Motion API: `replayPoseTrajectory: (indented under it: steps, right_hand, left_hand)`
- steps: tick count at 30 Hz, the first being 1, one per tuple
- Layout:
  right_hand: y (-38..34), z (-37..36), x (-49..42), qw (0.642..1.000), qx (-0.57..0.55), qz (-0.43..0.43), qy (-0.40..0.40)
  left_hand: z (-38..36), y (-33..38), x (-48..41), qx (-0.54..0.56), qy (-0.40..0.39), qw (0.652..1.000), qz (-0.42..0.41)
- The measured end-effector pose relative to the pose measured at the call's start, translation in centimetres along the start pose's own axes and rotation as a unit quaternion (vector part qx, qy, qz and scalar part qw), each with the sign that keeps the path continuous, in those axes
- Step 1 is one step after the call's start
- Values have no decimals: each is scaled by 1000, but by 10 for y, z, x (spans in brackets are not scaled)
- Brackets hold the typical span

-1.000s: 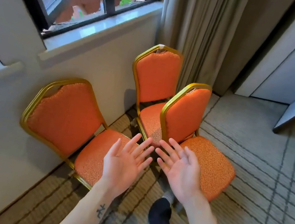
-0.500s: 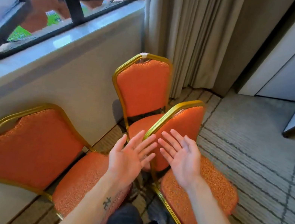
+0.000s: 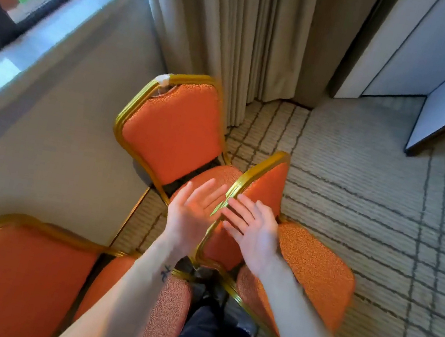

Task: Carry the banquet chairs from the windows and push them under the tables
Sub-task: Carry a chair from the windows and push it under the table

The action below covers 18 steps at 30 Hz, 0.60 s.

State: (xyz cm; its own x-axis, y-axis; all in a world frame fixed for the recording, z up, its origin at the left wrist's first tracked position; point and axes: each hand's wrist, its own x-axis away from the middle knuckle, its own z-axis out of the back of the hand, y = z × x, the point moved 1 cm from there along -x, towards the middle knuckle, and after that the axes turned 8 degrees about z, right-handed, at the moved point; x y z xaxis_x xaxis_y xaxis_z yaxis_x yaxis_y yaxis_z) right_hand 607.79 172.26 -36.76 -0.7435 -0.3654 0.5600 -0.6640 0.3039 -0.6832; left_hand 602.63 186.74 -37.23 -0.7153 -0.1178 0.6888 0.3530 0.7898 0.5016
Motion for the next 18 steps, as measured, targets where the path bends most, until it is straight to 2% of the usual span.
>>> replayPoseTrajectory:
  steps: [9,18]
  right_hand:
    - [-3,8,-33,997,-1,27,66]
    - [9,1,-40,996,-61,6,66]
  left_hand:
    - [-6,19,-59,-142,-7,989,44]
    - [-18,24,-67,-258,-5,964,71]
